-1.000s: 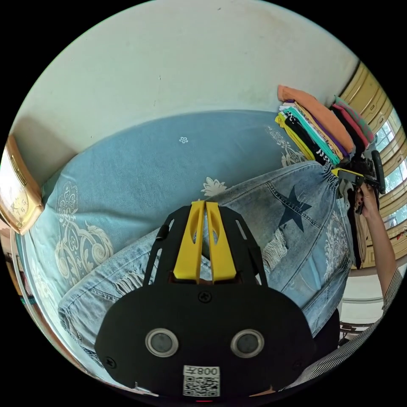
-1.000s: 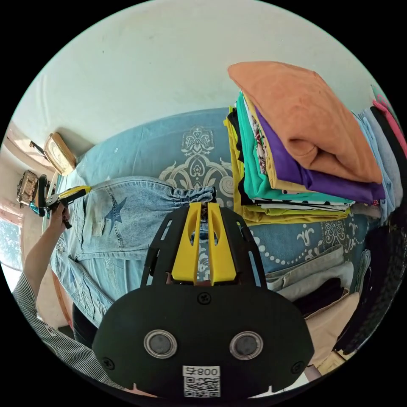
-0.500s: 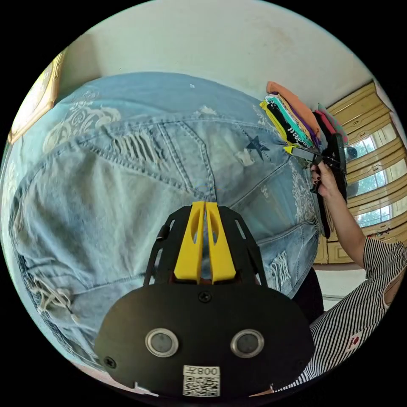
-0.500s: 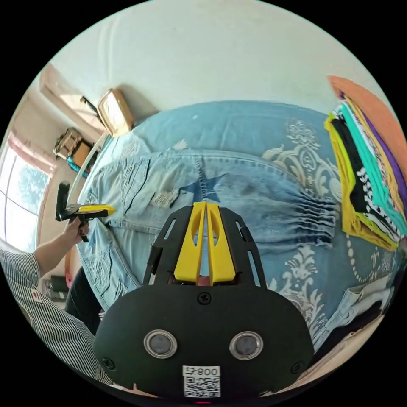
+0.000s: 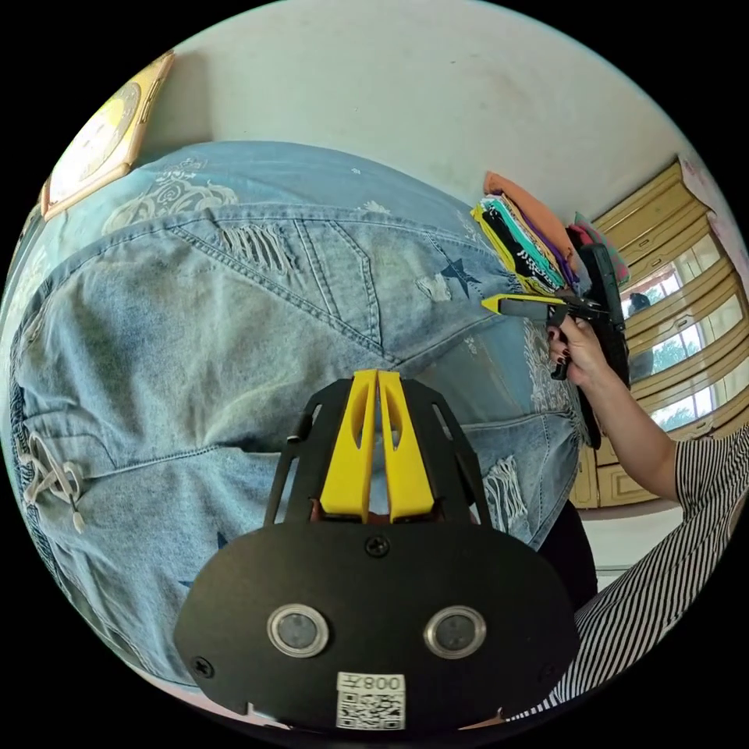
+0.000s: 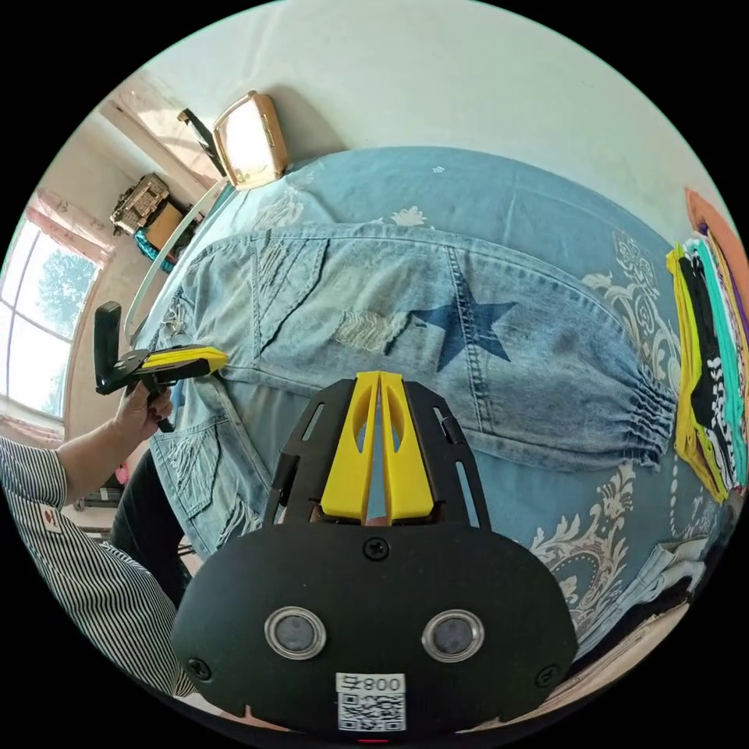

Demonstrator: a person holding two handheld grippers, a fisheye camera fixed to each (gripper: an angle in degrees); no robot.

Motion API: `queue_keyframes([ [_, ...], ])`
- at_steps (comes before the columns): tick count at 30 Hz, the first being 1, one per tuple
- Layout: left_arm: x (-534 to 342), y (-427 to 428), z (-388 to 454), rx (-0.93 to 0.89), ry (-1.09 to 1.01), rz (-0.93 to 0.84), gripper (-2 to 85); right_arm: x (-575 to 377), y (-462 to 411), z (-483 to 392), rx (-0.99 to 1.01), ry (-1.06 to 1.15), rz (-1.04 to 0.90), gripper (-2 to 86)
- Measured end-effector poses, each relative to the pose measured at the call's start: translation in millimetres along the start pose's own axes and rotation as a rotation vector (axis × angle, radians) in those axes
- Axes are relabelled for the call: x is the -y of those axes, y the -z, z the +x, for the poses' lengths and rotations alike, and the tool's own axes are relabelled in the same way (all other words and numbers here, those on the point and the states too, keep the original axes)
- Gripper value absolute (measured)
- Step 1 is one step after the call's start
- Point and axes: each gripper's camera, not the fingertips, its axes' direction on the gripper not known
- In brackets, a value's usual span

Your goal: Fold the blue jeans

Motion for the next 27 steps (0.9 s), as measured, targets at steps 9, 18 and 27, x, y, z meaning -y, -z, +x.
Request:
queue_keyframes([
  [9, -59, -7, -27, -0.022, 0.004, -0.05, 0.2, -13, -58, -21, 0.014, 0.031, -0.026, 0.1],
  [18, -100, 18, -68, 0.109, 0.109, 0.005, 0.2, -21, -45, 78, -0.2, -0.292, 0.022, 0.1],
  [27, -154, 46, -96, 0.114, 0.109, 0.057, 0.2, -33, -68, 83, -0.208, -0.385, 0.152, 0.1],
])
